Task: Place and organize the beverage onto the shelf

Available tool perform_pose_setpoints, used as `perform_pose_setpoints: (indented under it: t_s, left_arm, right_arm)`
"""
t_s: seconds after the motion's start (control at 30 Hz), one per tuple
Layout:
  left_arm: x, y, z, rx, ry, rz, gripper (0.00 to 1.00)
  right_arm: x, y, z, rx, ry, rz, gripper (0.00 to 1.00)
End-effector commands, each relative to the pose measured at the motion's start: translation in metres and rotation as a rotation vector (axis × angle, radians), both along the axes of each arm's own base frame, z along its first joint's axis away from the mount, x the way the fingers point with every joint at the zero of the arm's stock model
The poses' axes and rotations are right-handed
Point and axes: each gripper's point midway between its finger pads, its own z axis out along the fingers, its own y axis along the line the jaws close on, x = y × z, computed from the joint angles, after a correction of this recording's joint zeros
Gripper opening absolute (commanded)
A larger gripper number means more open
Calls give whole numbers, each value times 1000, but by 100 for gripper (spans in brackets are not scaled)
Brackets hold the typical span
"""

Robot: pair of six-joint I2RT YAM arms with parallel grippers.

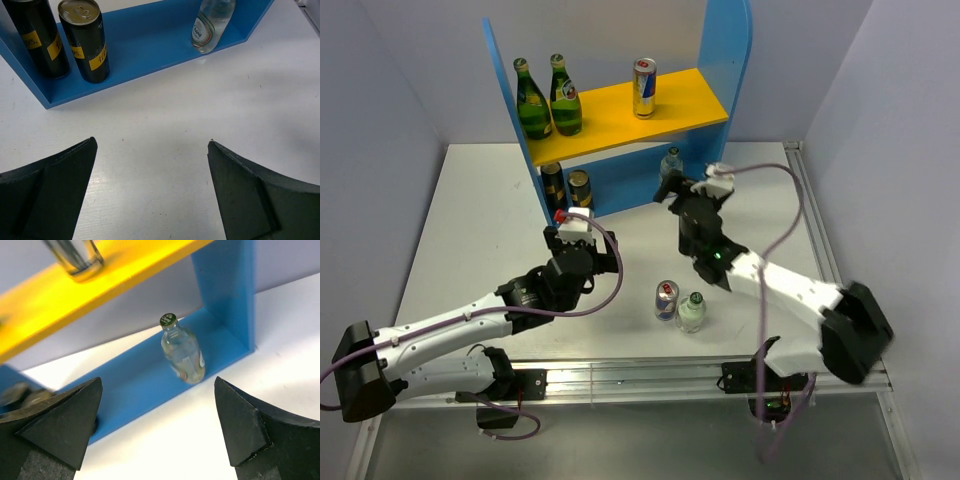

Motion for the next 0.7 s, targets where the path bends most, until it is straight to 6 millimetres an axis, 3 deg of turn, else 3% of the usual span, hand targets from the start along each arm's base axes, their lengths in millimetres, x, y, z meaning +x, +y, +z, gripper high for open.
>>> perform_pose_setpoints:
  t_s: [0.0, 0.07, 0.17, 0.23, 0.27, 0.3, 0.33, 0.4, 0.53, 0.57, 0.67]
  left_arm:
    - [1, 4, 17, -62, -22, 17, 99]
    - [0, 1, 17, -73, -12, 2, 99]
    - [-1, -3, 15, -85, -3, -13, 99]
    - [-1, -4, 13, -91, 3, -15, 99]
    - [-2, -7, 12, -96, 8, -24, 99]
    - [-2, -7, 12, -103, 8, -24, 99]
    - [-2, -8, 12, -107, 10, -28, 99]
    - [-2, -12, 11, -107, 19, -34, 99]
    - [-1, -14, 10, -101, 29, -37, 99]
    - [-1, -14, 11, -104, 28, -36, 99]
    - [-3, -11, 12, -110, 24, -36, 99]
  right_arm:
    - [-59, -32, 18, 69, -3, -91, 100]
    - [-93, -46, 12, 118, 50, -70, 100]
    - [-138, -50, -8, 147, 126, 10, 98]
    - [-159, -45, -11, 154, 165, 76, 97]
    - [-169, -50, -26, 120, 228, 77, 96]
    - [-175, -49, -19, 136, 245, 90, 96]
    - [-182, -41, -25, 121, 293, 130, 96]
    - [-195, -43, -30, 124, 371, 130, 96]
    - [-226, -21, -54, 170, 495, 176, 96]
    - [-241, -21, -63, 128, 527, 201, 95]
    - [-260, -17, -79, 134, 566, 198, 93]
